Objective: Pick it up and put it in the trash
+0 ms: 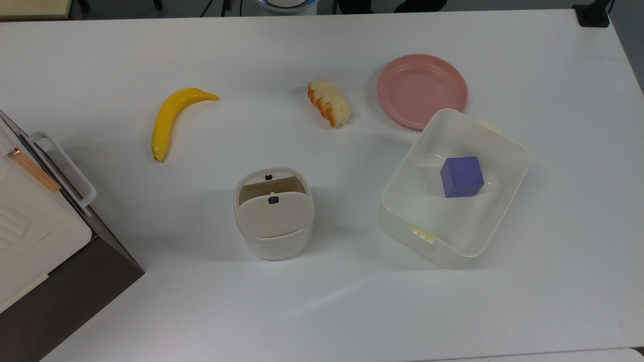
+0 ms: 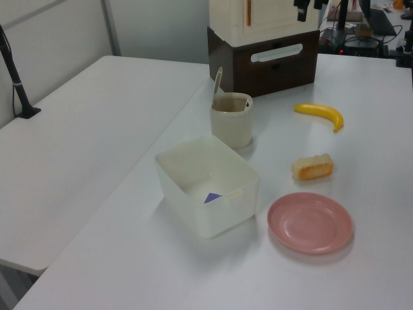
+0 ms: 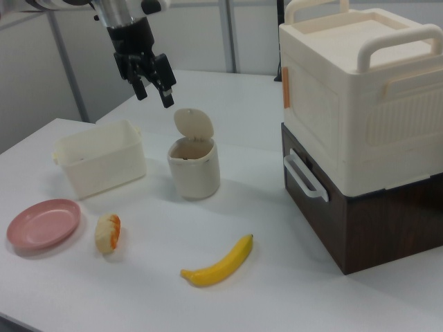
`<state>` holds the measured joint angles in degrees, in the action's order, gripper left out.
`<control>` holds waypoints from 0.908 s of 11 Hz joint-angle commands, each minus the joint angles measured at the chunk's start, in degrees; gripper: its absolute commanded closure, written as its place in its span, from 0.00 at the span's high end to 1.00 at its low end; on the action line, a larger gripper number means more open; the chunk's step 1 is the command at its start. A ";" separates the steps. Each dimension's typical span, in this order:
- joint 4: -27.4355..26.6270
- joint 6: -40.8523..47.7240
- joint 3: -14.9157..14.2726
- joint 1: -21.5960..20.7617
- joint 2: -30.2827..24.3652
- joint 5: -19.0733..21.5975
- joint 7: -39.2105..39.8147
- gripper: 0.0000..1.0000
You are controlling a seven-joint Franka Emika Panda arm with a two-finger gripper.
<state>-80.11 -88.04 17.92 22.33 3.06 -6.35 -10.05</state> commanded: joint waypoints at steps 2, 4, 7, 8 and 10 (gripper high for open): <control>-6.63 -0.37 -5.35 0.87 -4.82 6.17 2.05 1.00; -7.25 -1.60 -6.05 1.48 -4.82 7.92 2.14 1.00; -6.81 -1.87 -8.69 1.40 -4.73 11.19 2.58 1.00; -6.98 -1.69 -8.69 1.22 -4.82 11.19 2.58 1.00; -7.07 -1.87 -8.60 0.96 -4.73 11.19 2.58 1.00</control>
<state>-84.71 -88.53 9.64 23.78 0.30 3.56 -8.41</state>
